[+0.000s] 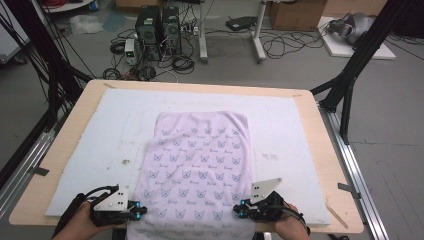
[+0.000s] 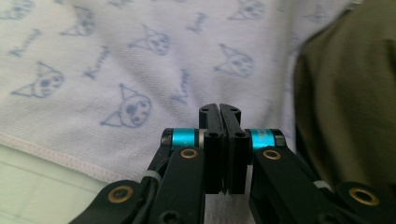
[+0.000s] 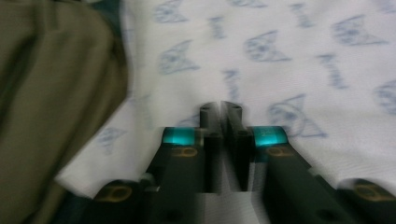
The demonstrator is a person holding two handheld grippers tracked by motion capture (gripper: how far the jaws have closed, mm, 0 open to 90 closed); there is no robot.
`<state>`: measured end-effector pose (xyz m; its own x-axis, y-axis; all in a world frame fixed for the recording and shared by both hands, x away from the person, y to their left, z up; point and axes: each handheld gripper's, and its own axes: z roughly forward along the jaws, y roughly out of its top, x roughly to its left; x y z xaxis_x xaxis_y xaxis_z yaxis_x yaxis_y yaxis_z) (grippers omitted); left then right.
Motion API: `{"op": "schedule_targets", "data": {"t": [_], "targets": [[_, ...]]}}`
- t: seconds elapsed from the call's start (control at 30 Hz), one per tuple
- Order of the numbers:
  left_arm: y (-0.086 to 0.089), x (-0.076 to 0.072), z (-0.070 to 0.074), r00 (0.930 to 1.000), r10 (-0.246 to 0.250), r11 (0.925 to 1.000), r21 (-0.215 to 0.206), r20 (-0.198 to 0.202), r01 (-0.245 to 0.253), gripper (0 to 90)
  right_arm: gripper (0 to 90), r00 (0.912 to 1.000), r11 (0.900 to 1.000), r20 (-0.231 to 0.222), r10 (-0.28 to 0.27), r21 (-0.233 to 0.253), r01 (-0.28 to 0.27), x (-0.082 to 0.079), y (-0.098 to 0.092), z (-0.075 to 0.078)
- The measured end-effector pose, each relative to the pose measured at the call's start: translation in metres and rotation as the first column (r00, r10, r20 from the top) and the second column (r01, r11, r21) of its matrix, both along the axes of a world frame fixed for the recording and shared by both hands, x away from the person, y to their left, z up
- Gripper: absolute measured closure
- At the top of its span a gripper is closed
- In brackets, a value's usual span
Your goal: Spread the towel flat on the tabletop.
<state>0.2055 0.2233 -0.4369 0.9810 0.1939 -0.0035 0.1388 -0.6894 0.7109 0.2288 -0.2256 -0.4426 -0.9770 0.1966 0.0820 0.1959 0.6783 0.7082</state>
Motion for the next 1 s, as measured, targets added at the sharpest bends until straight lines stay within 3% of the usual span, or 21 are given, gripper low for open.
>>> {"op": "schedule_targets", "data": {"t": [0.03,0.1,0.13,0.17,0.2,0.27,0.3,0.37,0.43,0.47,0.5,0.57,0.67,0.7,0.77,0.8,0.9,1.0], "targets": [[0.002,-0.004,0.001,0.9999,-0.014,0.9998,-0.012,-0.007,0.014,88.2,88.1,0.9993,1.000,-0.022,0.030,-0.002,-0.030,-0.002,0.000,0.001],[0.008,-0.011,0.005,0.9999,-0.015,0.9991,-0.040,-0.006,0.015,87.1,87.2,0.9970,0.997,-0.018,0.075,0.016,-0.075,-0.009,0.000,0.006],[0.010,-0.011,0.006,1.0000,-0.004,0.9987,-0.051,-0.005,0.004,83.3,85.5,0.9976,0.997,-0.010,0.068,0.042,-0.068,-0.010,-0.002,0.009],[0.011,-0.010,0.007,0.9994,0.032,0.9985,-0.045,0.009,-0.032,73.0,80.1,0.9987,0.997,-0.006,0.051,0.060,-0.051,-0.009,-0.004,0.011],[0.011,-0.007,0.006,0.9972,0.070,0.9971,-0.034,0.027,-0.069,61.0,71.6,0.9998,0.998,0.007,0.017,0.052,-0.017,-0.006,-0.005,0.013],[0.008,-0.001,0.004,0.9954,0.087,0.9960,-0.023,0.040,-0.086,55.4,68.3,0.9995,0.999,0.018,-0.025,0.024,0.025,0.001,-0.006,0.011],[0.006,0.000,0.002,0.9951,0.085,0.9963,-0.013,0.051,-0.085,56.5,68.1,0.9994,1.000,0.018,-0.029,0.014,0.029,0.004,-0.006,0.008],[0.000,0.001,-0.002,0.9964,0.059,0.9981,0.012,0.061,-0.060,73.6,70.8,0.9995,0.999,0.015,-0.028,-0.018,0.028,0.007,-0.004,0.001],[0.000,0.000,-0.002,0.9972,0.047,0.9989,-0.001,0.059,-0.047,87.8,81.3,0.9990,0.999,0.014,-0.041,0.009,0.041,0.006,-0.005,-0.001],[0.000,0.000,-0.002,0.9973,0.041,0.9991,0.005,0.060,-0.042,88.5,87.7,0.9996,1.000,0.000,-0.027,0.014,0.027,0.007,-0.006,-0.001],[0.002,-0.001,0.000,0.9981,0.032,0.9993,0.015,0.052,-0.033,88.8,88.5,0.9998,1.000,0.009,-0.016,0.013,0.016,0.005,-0.006,-0.001],[0.011,-0.007,0.002,0.9989,0.023,0.9994,0.025,0.041,-0.024,88.9,88.8,0.9986,0.999,-0.033,0.041,0.016,-0.040,0.001,-0.005,0.000],[0.024,-0.012,0.003,0.9985,0.050,0.9987,-0.014,0.025,-0.049,88.1,86.9,0.9975,0.997,-0.026,0.066,0.045,-0.064,-0.007,-0.006,0.004],[0.025,-0.011,0.003,0.9976,0.067,0.9974,-0.030,0.017,-0.066,86.5,83.5,0.9982,0.997,-0.026,0.054,0.058,-0.052,-0.006,-0.008,0.006],[0.023,-0.007,0.004,0.9943,0.102,0.9941,-0.041,0.031,-0.101,68.4,70.9,0.9999,0.997,-0.014,0.000,0.075,0.001,0.000,-0.012,0.009],[0.021,-0.005,0.005,0.9933,0.111,0.9924,-0.057,0.033,-0.109,65.0,67.8,0.9989,0.996,-0.014,-0.045,0.079,0.046,0.005,-0.013,0.009],[0.015,0.006,0.009,0.9893,0.135,0.9885,-0.076,0.055,-0.131,59.0,66.0,0.9947,0.992,-0.006,-0.103,0.077,0.103,0.017,-0.017,0.010],[0.010,0.022,0.011,0.9801,0.191,0.9764,-0.114,0.054,-0.184,56.1,62.9,0.9877,0.984,-0.004,-0.156,0.088,0.156,0.029,-0.020,0.012]]}}
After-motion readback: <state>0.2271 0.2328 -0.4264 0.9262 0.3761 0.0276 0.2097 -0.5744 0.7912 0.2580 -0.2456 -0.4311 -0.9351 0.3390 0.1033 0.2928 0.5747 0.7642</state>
